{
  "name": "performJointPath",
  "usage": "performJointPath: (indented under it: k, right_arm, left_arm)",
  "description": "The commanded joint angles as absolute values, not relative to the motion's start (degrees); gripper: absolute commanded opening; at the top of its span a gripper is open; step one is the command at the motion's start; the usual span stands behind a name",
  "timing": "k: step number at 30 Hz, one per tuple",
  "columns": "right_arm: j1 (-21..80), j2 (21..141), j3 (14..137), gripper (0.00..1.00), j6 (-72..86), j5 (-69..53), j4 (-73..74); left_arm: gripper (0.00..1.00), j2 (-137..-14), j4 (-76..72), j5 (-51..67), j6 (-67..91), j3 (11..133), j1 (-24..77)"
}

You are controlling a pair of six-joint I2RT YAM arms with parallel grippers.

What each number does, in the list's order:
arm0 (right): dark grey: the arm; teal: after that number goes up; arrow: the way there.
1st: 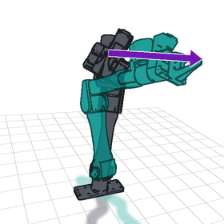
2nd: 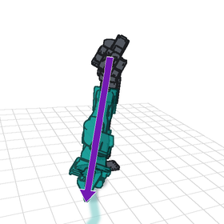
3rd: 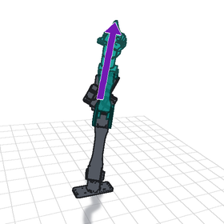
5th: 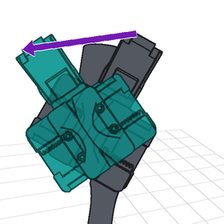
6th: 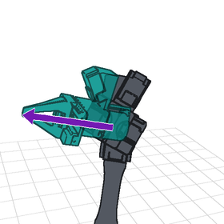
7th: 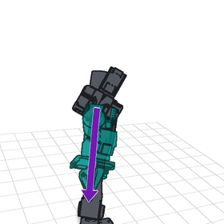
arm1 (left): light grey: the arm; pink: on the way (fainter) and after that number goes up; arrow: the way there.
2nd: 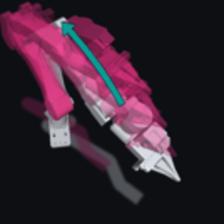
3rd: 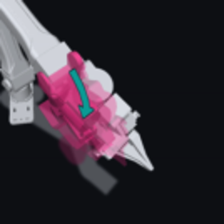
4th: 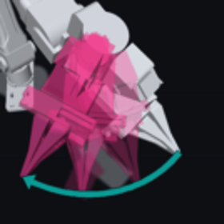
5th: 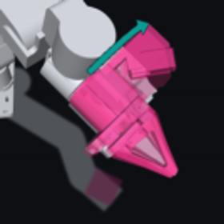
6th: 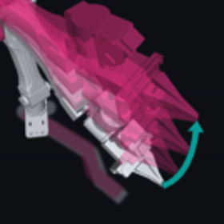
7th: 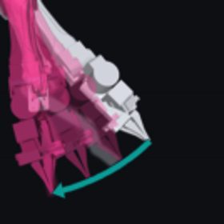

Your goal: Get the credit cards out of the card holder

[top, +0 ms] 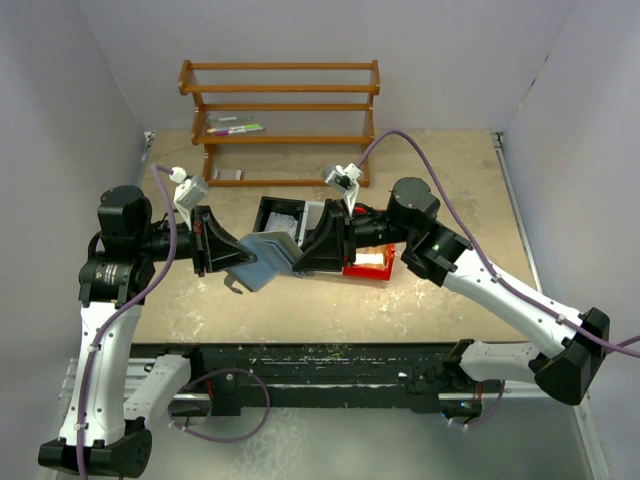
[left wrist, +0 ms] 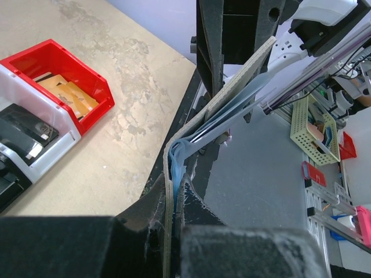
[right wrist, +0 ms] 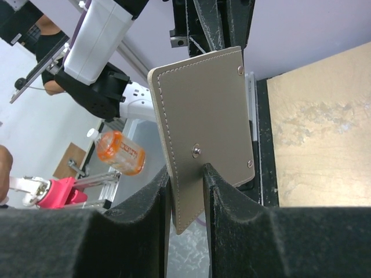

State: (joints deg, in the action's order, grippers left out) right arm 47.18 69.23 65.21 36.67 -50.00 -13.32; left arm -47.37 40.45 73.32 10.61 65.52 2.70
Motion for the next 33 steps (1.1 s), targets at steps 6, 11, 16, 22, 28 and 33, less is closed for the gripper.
performJointPath:
  k: [6,11,16,22,28,33]
  right_arm:
    - [46.7,70.2,64.1,0.29,38.7,-52.4,-17.6]
    - [46.5,70.1,63.9,0.27,38.2,-50.4,-16.8]
    - [46.5,70.1,66.3,0.25,33.2,-39.1,-7.9]
    - [46.6,68.4,67.2,0.32,27.6,-25.8,-3.9]
    - [46.6,66.2,65.8,0.34,28.1,-30.8,-10.0]
    - [46.6,67.2,64.9,0.34,32.4,-39.5,-16.9]
  left_arm:
    - [0.00,-47.1,39.0,75.5,8.8,69.0,2.9]
    - [0.00,-47.2,39.1,75.5,8.8,69.4,2.9]
    - [0.00,-47.1,38.8,75.7,10.0,70.0,2.9]
    - [0.00,-47.1,38.8,76.4,10.5,70.0,2.9]
    - [0.00,-47.3,38.9,76.8,10.4,69.6,2.9]
    - [0.00,-47.9,38.8,77.5,10.6,69.2,2.9]
